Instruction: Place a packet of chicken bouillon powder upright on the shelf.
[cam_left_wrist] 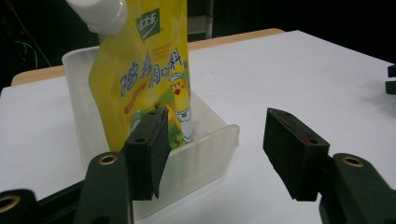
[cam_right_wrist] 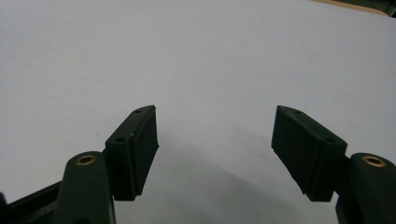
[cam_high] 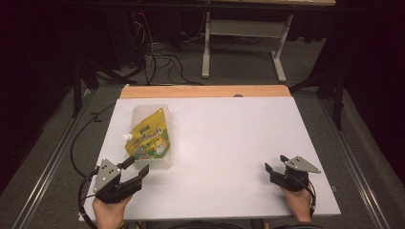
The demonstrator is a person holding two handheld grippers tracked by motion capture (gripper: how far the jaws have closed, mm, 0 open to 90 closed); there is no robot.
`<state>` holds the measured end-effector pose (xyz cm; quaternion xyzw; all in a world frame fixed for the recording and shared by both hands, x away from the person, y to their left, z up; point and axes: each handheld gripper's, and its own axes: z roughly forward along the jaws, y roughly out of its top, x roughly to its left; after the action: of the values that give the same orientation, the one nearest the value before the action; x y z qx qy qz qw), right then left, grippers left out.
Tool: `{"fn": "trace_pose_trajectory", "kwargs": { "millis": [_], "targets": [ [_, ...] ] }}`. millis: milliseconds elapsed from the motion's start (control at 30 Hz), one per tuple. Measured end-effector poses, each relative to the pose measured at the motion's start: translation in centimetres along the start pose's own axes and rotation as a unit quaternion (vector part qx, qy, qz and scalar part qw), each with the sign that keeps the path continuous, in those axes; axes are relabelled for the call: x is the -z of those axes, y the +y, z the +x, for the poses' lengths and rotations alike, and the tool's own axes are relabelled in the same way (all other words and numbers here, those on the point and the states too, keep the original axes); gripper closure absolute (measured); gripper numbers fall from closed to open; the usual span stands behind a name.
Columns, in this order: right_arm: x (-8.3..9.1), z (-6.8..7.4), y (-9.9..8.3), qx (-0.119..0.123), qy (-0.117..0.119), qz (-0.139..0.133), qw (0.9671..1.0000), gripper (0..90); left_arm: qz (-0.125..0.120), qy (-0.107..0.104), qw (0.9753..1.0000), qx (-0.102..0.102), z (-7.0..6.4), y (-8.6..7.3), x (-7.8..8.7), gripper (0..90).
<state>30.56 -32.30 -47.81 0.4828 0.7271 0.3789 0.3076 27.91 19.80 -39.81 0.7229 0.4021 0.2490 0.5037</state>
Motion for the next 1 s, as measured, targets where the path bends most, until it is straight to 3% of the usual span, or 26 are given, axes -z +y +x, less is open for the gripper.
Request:
{"fn": "trace_pose_trajectory", "kwargs": {
  "millis": [133,567,833,1000],
  "targets": [
    [0.0,0.0,0.0,-0.003,0.0,-0.001,1.0,31.9,0.005,-0.013,0.9999,0.001,-0.3,-0.1,-0.4,40.6],
    [0.0,0.0,0.0,-0.001,0.0,0.0,1.0,31.9,0.024,-0.026,0.9993,-0.013,-1.4,-0.5,-1.9,37.2],
    [-0.1,0.0,0.0,-0.004,0.0,0.002,1.0,31.9,0.035,-0.053,0.9979,-0.013,-2.4,-0.9,-3.6,36.6],
    [-0.1,0.0,0.0,-0.004,0.0,0.002,1.0,31.9,0.05,-0.077,0.9956,-0.018,-3.3,-0.9,-4.8,36.3]
  ]
}}
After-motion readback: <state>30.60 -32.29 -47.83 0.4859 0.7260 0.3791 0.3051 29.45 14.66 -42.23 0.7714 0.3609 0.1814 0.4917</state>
